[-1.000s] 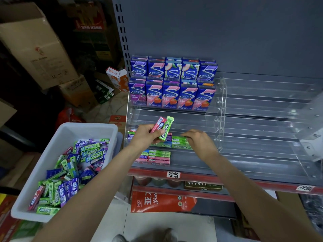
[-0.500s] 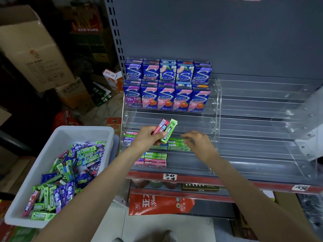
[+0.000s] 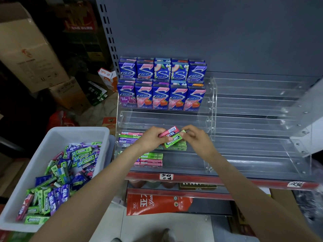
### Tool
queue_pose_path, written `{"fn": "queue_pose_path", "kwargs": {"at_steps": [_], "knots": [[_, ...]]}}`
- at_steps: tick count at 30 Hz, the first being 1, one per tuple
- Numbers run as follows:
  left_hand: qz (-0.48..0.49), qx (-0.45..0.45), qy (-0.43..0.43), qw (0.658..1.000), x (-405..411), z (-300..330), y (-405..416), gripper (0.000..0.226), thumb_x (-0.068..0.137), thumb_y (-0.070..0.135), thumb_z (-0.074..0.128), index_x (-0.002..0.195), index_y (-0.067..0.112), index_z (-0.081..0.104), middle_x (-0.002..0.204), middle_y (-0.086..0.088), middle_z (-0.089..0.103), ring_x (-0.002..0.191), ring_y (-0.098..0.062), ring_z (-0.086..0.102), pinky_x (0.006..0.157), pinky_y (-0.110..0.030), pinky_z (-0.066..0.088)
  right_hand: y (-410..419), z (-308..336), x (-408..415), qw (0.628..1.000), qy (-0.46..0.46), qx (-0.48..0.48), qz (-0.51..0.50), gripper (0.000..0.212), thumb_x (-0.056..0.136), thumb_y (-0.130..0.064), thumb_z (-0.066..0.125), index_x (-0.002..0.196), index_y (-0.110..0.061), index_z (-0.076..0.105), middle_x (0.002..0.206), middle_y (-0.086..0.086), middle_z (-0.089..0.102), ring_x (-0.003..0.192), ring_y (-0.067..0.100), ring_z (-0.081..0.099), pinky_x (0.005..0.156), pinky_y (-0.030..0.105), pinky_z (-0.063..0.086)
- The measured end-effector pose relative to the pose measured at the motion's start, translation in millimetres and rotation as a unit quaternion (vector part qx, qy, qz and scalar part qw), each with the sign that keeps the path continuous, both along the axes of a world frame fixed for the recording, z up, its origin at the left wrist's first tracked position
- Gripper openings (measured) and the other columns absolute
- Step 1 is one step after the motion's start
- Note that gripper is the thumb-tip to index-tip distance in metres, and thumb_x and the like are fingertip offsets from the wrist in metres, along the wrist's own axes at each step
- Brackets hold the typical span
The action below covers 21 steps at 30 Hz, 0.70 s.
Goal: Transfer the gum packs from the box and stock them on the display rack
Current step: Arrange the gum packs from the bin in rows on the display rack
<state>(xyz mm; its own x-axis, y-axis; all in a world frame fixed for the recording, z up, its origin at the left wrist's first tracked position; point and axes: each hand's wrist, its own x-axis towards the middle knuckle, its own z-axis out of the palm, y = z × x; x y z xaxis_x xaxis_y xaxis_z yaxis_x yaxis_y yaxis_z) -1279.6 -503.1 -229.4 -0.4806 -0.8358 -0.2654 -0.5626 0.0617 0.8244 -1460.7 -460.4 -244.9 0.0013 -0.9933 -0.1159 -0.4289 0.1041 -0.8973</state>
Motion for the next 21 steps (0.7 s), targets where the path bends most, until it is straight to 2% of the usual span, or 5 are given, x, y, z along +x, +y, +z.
{"fn": "queue_pose_path", "kwargs": {"at_steps": [5, 9, 12, 15, 21], "knots": [[0.081, 0.024, 0.058, 0.995, 3.8, -1.1, 2.7, 0.019, 0.096, 0.019, 0.052, 0.106, 0.008, 0.063, 0.085, 0.0, 0.065, 0.069, -0.005, 0.06, 0.055, -0.01, 0.043, -2.7, -6.9, -4.4, 0.999, -0.026, 0.009, -0.034, 0.011, 0.095, -0.022, 0.053, 0.084, -0.024, 0.05, 0.087, 0.002, 0.069, 0.083, 0.019, 0.063, 0.077, 0.035, 0.047], [0.143, 0.041, 0.086, 0.985, 19.3, -2.5, 2.7, 0.021, 0.101, 0.015, 0.037, 0.105, 0.014, 0.058, 0.099, -0.001, 0.068, 0.071, -0.006, 0.058, 0.065, -0.021, 0.043, 0.1, -7.8, -3.3, 0.996, -0.059, 0.007, -0.06, 0.014, 0.097, -0.02, 0.047, 0.084, -0.024, 0.045, 0.089, -0.002, 0.067, 0.086, 0.011, 0.066, 0.076, 0.037, 0.049], [0.078, -0.008, 0.035, 0.996, 25.1, -6.7, 6.8, 0.027, 0.102, 0.025, 0.037, 0.112, 0.014, 0.059, 0.112, 0.0, 0.067, 0.092, -0.007, 0.06, 0.075, -0.025, 0.043, 3.9, -8.1, -0.8, 0.997, -0.043, -0.009, -0.07, 0.012, 0.098, -0.022, 0.045, 0.086, -0.025, 0.044, 0.093, 0.0, 0.066, 0.088, 0.007, 0.066, 0.077, 0.042, 0.052], [0.015, -0.076, -0.04, 0.996, 23.6, -11.8, 9.1, 0.039, 0.101, 0.034, 0.034, 0.119, 0.011, 0.059, 0.118, -0.004, 0.064, 0.106, -0.018, 0.057, 0.091, -0.035, 0.044, 5.5, -11.5, 0.6, 0.996, -0.018, -0.024, -0.086, 0.007, 0.099, -0.024, 0.043, 0.093, -0.019, 0.044, 0.095, -0.002, 0.065, 0.091, 0.009, 0.067, 0.076, 0.046, 0.055], [-0.029, -0.108, -0.12, 0.986, 19.8, -16.5, 8.0, 0.043, 0.101, 0.04, 0.026, 0.12, 0.015, 0.056, 0.111, -0.009, 0.061, 0.105, -0.02, 0.044, 0.088, -0.035, 0.037, 4.8, -16.9, 1.7, 0.991, 0.098, -0.041, -0.087, 0.003, 0.099, -0.026, 0.043, 0.101, -0.023, 0.042, 0.091, 0.007, 0.07, 0.087, 0.021, 0.069, 0.073, 0.049, 0.056]]}}
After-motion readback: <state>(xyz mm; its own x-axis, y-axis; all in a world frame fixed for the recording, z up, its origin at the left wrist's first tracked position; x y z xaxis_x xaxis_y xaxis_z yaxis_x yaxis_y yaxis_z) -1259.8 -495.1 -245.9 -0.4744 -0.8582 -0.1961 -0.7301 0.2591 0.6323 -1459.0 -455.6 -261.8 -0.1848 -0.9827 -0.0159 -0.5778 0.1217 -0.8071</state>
